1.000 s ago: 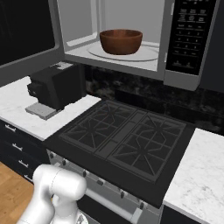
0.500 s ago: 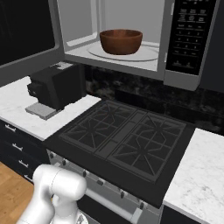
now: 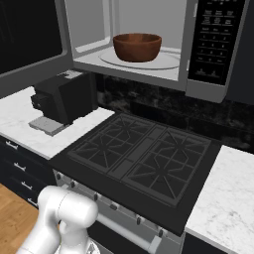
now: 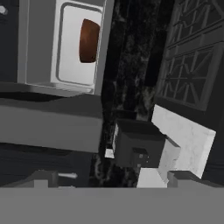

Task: Pick the lemon wedge from the sink and place it in the bowl. Then pick the bowl and place it in the microwave. Then close the microwave door and press the start button.

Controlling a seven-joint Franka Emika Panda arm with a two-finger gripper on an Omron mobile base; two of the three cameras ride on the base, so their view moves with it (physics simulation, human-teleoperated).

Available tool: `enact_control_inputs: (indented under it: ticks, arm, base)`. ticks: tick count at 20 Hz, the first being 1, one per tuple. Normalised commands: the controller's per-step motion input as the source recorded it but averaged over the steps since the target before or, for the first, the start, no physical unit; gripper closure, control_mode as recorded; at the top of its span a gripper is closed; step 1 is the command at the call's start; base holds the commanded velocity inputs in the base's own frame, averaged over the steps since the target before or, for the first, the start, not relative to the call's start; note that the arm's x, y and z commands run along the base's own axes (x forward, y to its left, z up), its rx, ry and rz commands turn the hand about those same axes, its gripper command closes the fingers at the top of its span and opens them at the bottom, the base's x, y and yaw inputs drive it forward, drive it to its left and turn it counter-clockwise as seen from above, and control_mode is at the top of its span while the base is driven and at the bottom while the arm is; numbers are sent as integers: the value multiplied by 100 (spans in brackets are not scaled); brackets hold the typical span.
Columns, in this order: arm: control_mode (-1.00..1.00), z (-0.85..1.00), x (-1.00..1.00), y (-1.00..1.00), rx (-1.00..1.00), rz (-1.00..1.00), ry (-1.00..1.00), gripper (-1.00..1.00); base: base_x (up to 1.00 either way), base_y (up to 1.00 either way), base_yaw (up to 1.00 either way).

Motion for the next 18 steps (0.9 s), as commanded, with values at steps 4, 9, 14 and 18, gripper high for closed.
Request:
enact_control_inputs:
  ticks: [4, 9, 14, 18]
  arm:
    - [-100, -27, 71, 59, 0, -14, -1, -100]
    - [-100, -7, 59, 42, 0, -17, -8, -100]
    - [-100, 0, 58, 17, 0, -18, -2, -100]
    - [-100, 0, 58, 1, 0, -15, 0, -100]
  base:
    - [0, 0, 0]
    - [0, 0, 0]
    - [0, 0, 0]
    - [0, 0, 0]
